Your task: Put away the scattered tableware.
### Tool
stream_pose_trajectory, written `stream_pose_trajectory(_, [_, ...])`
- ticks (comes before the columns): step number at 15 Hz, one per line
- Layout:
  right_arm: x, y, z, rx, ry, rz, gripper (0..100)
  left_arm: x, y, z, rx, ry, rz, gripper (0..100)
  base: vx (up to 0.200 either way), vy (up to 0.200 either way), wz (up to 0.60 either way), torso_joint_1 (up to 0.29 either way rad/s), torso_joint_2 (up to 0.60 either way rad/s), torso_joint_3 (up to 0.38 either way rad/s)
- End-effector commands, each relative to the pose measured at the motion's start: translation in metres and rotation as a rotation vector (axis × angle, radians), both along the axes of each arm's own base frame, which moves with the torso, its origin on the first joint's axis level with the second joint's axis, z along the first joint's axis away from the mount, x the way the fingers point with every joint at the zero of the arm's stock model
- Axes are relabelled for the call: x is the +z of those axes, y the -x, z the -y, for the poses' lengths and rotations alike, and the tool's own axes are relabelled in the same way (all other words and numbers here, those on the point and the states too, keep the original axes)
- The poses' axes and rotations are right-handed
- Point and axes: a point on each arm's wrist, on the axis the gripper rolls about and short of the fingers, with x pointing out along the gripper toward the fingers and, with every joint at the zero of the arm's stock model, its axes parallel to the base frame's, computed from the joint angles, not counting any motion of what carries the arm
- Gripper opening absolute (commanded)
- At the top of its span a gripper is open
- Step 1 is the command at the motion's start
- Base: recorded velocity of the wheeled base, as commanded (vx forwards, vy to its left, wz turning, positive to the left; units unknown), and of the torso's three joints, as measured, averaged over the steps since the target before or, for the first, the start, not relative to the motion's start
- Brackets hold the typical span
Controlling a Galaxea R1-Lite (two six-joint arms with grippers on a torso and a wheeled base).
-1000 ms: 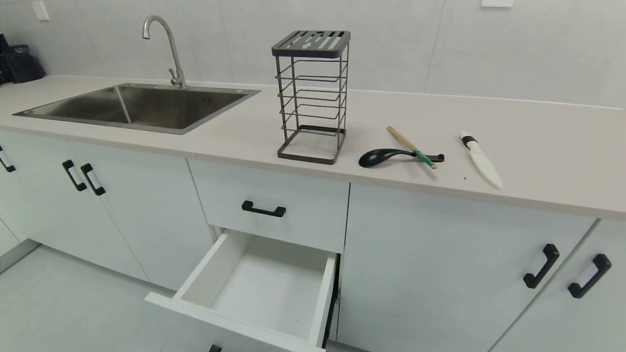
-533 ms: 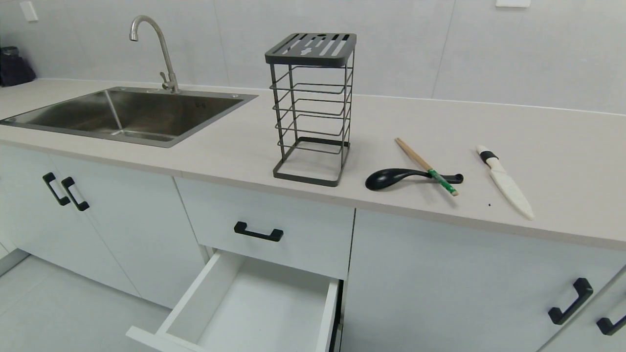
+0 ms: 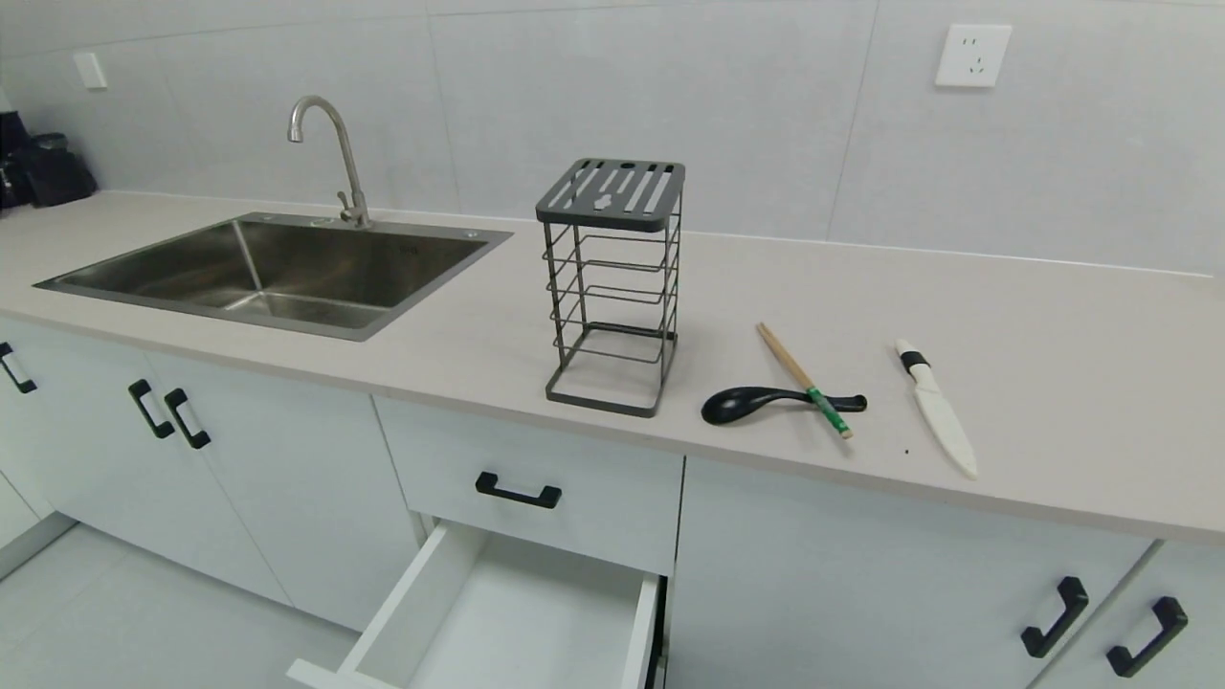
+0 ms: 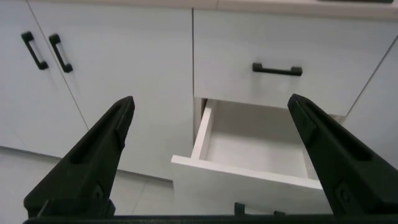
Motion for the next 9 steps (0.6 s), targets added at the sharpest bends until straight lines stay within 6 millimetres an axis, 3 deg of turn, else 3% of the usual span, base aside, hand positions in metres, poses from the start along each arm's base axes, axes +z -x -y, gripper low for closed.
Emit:
stream_pose_trajectory(1, [-0.0001, -0.0001, 0.0000, 0.001, 0.000, -0.002, 0, 0.0000, -0.0001, 0.0000, -0.001, -0.002, -0.001, 100, 0.000, 0.000, 0.00, 0.330, -0.49, -0.222])
stream_pose_trajectory(4, [-0.0001, -0.0001, 0.0000, 0.001, 0.000, -0.002, 0, 0.0000, -0.0001, 0.0000, -0.001, -0.002, -0.001, 100, 0.000, 0.000, 0.00, 0.380, -0.48, -0.243])
stream_pose_trajectory(9, [-0.0001, -0.0001, 0.0000, 0.001, 0.000, -0.002, 0, 0.0000, -0.0001, 0.0000, -0.001, -0.002, -0.001, 100, 0.000, 0.000, 0.00, 0.284, -0.52, -0.246])
